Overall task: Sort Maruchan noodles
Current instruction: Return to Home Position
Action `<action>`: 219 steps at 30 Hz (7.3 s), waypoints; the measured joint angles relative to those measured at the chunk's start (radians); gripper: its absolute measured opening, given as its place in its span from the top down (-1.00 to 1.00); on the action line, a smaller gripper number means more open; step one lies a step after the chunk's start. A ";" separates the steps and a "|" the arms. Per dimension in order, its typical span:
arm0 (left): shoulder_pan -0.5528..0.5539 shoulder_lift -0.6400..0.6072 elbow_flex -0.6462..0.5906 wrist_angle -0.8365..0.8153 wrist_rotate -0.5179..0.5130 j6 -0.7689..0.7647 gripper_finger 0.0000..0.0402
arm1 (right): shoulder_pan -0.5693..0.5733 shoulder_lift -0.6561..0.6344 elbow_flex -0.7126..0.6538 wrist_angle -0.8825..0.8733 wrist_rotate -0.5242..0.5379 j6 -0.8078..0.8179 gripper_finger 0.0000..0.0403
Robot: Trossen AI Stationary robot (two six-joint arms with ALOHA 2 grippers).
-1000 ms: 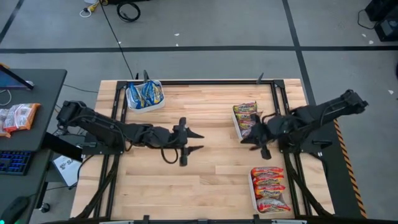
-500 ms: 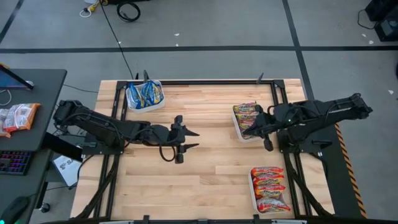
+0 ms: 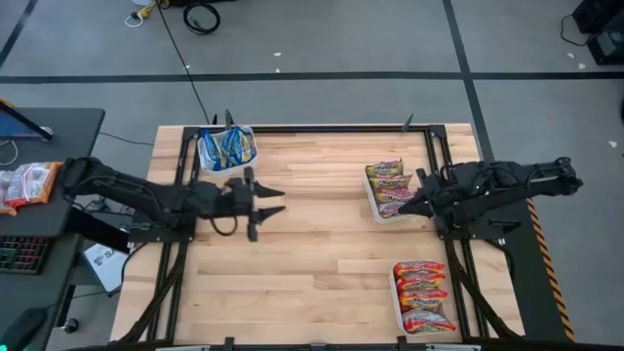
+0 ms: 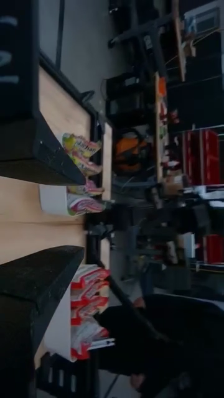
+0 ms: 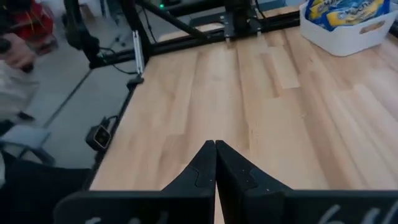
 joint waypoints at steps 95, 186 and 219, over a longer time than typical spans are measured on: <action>0.069 -1.021 -0.449 -0.555 0.180 -0.069 0.98 | -0.095 -0.473 -0.639 0.674 0.063 -0.112 0.98; 0.302 -1.006 -0.610 -0.341 0.167 -0.003 0.98 | -0.098 -0.436 -0.639 0.591 0.140 -0.284 0.94; 0.302 -1.006 -0.610 -0.336 0.167 0.003 0.98 | -0.098 -0.436 -0.639 0.591 0.140 -0.284 0.92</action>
